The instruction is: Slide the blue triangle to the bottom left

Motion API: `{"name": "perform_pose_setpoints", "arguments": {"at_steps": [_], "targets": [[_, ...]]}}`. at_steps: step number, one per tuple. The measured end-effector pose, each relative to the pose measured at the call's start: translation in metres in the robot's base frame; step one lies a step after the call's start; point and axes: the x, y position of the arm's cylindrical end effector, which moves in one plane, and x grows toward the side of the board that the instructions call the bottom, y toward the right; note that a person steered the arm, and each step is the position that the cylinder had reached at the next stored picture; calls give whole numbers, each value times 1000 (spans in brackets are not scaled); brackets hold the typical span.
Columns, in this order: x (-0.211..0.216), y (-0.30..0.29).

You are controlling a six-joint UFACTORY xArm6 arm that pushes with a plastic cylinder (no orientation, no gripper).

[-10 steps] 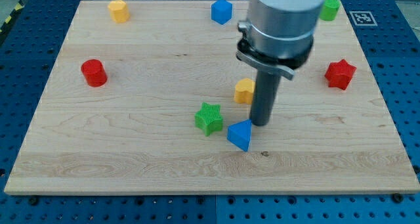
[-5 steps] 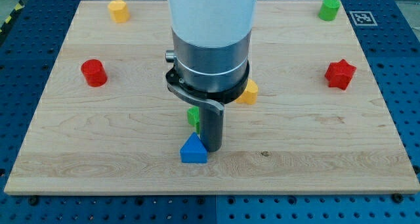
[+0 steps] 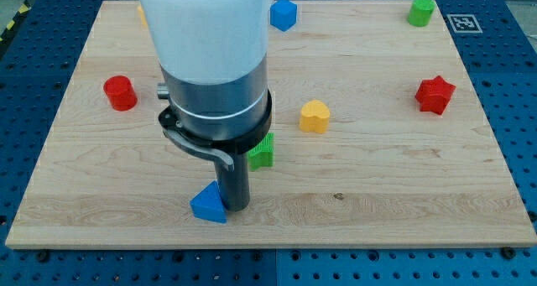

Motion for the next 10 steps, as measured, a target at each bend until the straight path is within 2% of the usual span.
{"name": "perform_pose_setpoints", "arguments": {"at_steps": [2,6,9,10], "targets": [[7,-5],[7,-110],[7,-134],[-17,-110]]}}
